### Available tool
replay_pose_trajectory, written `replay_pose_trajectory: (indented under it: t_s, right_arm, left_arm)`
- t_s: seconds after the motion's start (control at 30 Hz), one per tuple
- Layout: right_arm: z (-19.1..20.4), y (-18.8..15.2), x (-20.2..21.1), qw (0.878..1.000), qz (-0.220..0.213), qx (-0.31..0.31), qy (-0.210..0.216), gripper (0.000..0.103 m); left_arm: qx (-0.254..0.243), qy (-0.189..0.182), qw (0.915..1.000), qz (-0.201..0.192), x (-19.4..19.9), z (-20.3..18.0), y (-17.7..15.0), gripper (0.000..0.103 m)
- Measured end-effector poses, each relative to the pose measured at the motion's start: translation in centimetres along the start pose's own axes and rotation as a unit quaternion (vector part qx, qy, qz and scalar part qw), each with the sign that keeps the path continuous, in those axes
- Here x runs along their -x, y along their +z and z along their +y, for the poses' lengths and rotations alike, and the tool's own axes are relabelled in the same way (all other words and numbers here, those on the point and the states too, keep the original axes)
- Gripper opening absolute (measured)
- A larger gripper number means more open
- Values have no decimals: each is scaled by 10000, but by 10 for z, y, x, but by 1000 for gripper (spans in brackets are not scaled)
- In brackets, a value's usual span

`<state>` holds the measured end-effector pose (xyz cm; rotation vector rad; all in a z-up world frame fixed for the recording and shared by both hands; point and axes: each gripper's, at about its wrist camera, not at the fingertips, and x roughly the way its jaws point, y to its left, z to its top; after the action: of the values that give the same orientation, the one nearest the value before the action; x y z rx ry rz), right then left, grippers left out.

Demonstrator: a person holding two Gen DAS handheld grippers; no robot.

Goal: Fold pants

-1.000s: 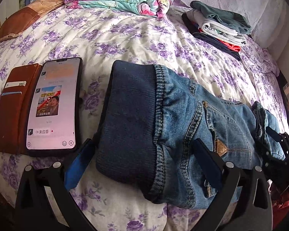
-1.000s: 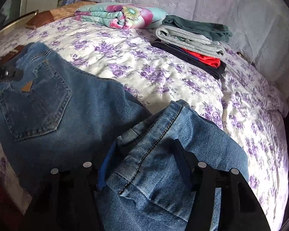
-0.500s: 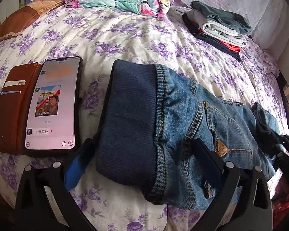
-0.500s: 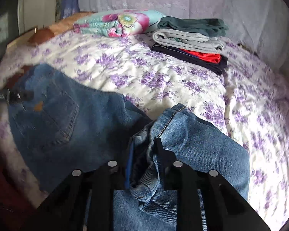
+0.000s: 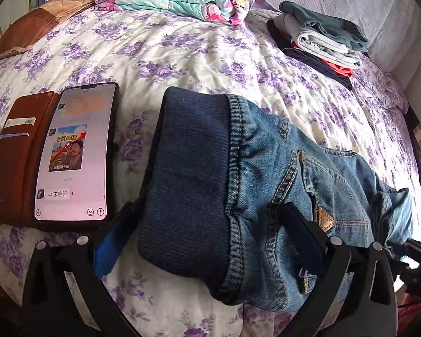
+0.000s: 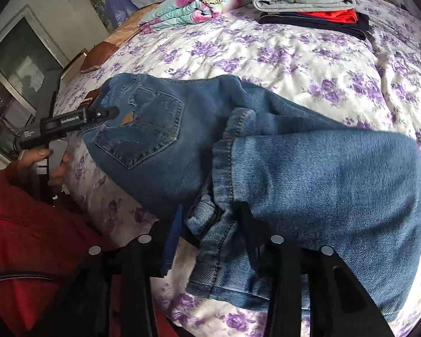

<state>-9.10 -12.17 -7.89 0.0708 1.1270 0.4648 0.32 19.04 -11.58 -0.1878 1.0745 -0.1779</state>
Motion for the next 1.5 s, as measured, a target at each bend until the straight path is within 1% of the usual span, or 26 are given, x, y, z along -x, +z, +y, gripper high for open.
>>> replay_pose_trajectory:
  t_s: [0.1, 0.17, 0.27, 0.3, 0.33, 0.37, 0.43, 0.57, 0.63, 0.73, 0.8, 0.87, 0.97, 1.0, 1.07, 1.1, 1.13, 1.17, 1.2, 1.23, 1.27, 1.33, 1.37, 1.43, 1.47, 1.5]
  right_arm:
    - [12, 10, 40, 9965, -700, 467, 20, 47]
    - [3, 18, 51, 9936, -1027, 369, -280, 47]
    - [-18, 21, 21, 9867, -769, 201, -1417, 47]
    - [-26, 22, -2, 9843, -459, 113, -1701, 47]
    - [-31, 21, -21, 9817, -423, 19, -1855, 47]
    - [-31, 22, -27, 9771, -777, -39, -1980, 49]
    - [-28, 36, -37, 9715, -868, -68, -2203, 50]
    - [-46, 48, -18, 9789, -821, -688, -1739, 50]
    - [-40, 40, 7, 9777, -1185, -659, -1602, 54]
    - [-31, 18, 12, 9727, -1348, -147, -1885, 65]
    - [-35, 4, -13, 9765, -872, -125, -1966, 73]
    - [-33, -2, -23, 9712, -1098, 35, -2113, 75]
    - [-35, 14, -11, 9750, -930, -202, -2009, 74]
    - [-34, 13, 0, 9755, -1039, -257, -1922, 74]
    - [-27, 5, 31, 9671, -1621, -136, -1958, 75]
    - [-25, 0, 40, 9627, -1758, -21, -2056, 81]
    - [-27, -6, 39, 9614, -1678, 44, -2179, 89]
    - [-35, -10, 28, 9664, -1302, -7, -2217, 91]
    - [-48, -15, 6, 9746, -621, -166, -2145, 92]
    - [-55, -21, -3, 9770, -484, -275, -2059, 93]
    - [-55, -22, 1, 9755, -743, -336, -2044, 94]
    - [-51, -11, 2, 9742, -577, -369, -2149, 92]
    - [-46, -7, 8, 9734, -733, -324, -2147, 91]
    - [-34, -2, 29, 9660, -1467, -153, -2125, 91]
    - [-30, 0, 31, 9637, -1609, -59, -2131, 92]
    - [-29, 4, 26, 9651, -1486, 17, -2155, 96]
  left_arm:
    - [-34, -8, 10000, 11, 0, 1, -1, 99]
    - [-41, 5, 10000, 18, 0, 0, 0, 99]
    - [-3, 26, 10000, 12, 0, 0, 0, 99]
    - [17, 33, 10000, 3, 0, 0, 0, 99]
    - [32, 36, 10000, -3, 0, -1, -1, 99]
    - [58, 50, 10000, -14, -1, -1, -1, 99]
    - [74, 79, 9999, -10, -1, -1, 0, 99]
    - [45, 67, 10000, -17, 1, -2, -1, 99]
    - [1, 63, 10000, -13, 1, -2, -1, 99]
    - [-12, 41, 10000, -12, 1, -1, -3, 99]
    - [12, 34, 10000, -12, 0, -1, -2, 99]
    - [46, 45, 10000, -11, -1, -2, -1, 99]
    - [37, 63, 10000, 7, -2, -2, 0, 99]
    - [16, 41, 10000, 20, -1, -2, 0, 99]
    - [-46, -11, 10000, 79, 1, 0, 0, 99]
    - [-60, -19, 9999, 98, 3, 2, -1, 99]
    - [-44, -43, 9999, 111, 5, 5, -2, 99]
    - [-4, -87, 9999, 123, 7, 7, -4, 99]
    - [77, -159, 9997, 145, 10, 11, -6, 99]
    - [155, -225, 9995, 166, 11, 15, -9, 99]
    - [272, -327, 9989, 191, 14, 21, -11, 99]
    - [363, -422, 9982, 227, 18, 26, -15, 98]
    - [402, -489, 9977, 238, 21, 28, -16, 98]
    - [514, -631, 9964, 233, 21, 30, -19, 98]
    - [593, -729, 9953, 220, 20, 30, -19, 98]
    - [632, -775, 9948, 187, 18, 28, -18, 98]
